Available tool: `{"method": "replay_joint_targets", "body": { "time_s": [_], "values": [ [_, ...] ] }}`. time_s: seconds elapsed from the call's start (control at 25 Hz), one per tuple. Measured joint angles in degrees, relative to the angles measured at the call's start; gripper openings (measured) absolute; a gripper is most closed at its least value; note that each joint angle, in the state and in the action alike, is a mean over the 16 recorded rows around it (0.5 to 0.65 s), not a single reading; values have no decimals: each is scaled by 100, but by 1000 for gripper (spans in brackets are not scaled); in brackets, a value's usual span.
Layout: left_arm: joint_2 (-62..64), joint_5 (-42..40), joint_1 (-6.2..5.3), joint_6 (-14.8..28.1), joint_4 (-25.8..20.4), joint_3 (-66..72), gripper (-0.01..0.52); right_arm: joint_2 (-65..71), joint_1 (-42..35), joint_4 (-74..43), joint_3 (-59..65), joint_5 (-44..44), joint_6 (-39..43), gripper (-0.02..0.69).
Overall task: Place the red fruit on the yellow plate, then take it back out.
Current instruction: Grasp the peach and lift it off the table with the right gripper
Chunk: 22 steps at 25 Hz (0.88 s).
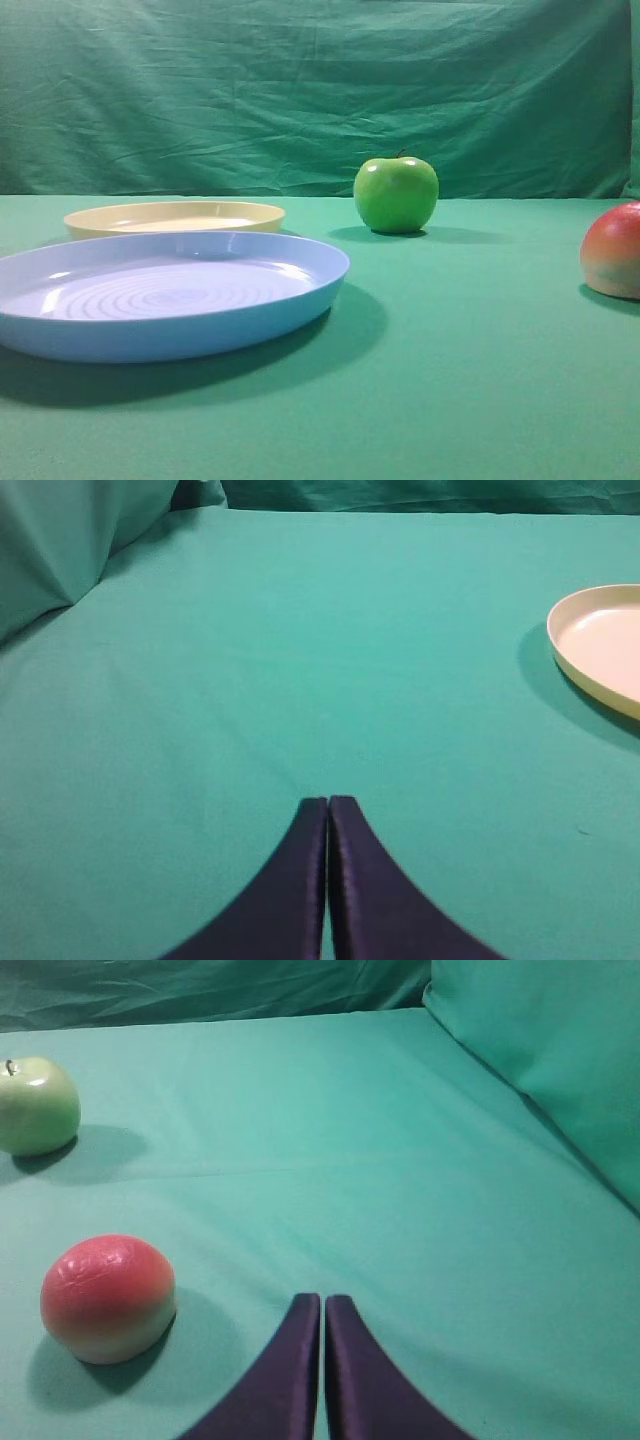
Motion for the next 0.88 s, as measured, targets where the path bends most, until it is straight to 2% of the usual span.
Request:
{"method": "replay_joint_targets", "body": {
  "time_s": [0.88],
  "values": [
    [0, 0, 0, 0, 0, 0, 0, 0, 0, 0, 0, 0, 0, 0]
  ]
}}
